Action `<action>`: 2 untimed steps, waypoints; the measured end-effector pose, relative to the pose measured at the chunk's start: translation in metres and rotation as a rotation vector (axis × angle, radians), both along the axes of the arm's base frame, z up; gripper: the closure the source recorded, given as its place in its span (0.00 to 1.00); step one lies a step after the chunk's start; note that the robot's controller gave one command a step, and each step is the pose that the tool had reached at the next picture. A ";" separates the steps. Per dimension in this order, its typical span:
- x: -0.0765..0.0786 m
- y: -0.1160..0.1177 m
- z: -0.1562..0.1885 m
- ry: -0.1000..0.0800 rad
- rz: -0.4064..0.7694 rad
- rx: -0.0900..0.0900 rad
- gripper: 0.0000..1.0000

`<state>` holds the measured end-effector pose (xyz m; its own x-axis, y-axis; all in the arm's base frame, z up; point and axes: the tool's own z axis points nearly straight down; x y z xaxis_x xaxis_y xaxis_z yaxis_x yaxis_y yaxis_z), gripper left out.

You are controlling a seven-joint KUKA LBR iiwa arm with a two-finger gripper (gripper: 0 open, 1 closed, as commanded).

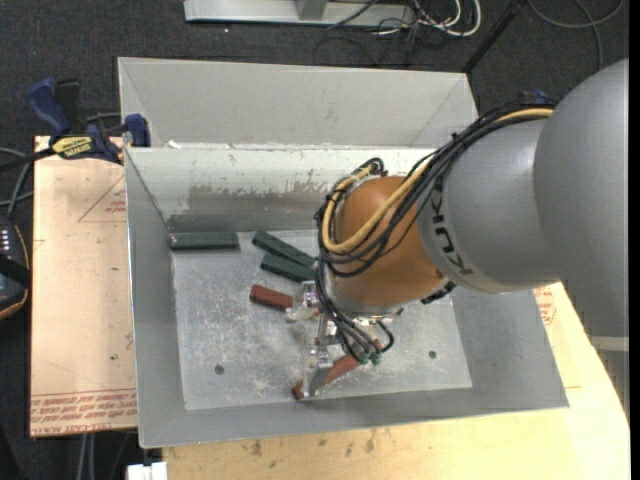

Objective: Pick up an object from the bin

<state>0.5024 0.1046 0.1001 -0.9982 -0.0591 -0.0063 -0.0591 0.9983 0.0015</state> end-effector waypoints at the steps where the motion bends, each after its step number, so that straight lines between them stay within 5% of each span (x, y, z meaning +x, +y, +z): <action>1: -0.003 -0.005 -0.019 -0.002 -0.010 0.006 0.00; 2: -0.005 -0.010 -0.018 -0.005 -0.035 0.008 0.00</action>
Offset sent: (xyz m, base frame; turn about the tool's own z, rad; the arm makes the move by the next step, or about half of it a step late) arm -0.0177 -0.0553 -0.0301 -0.1860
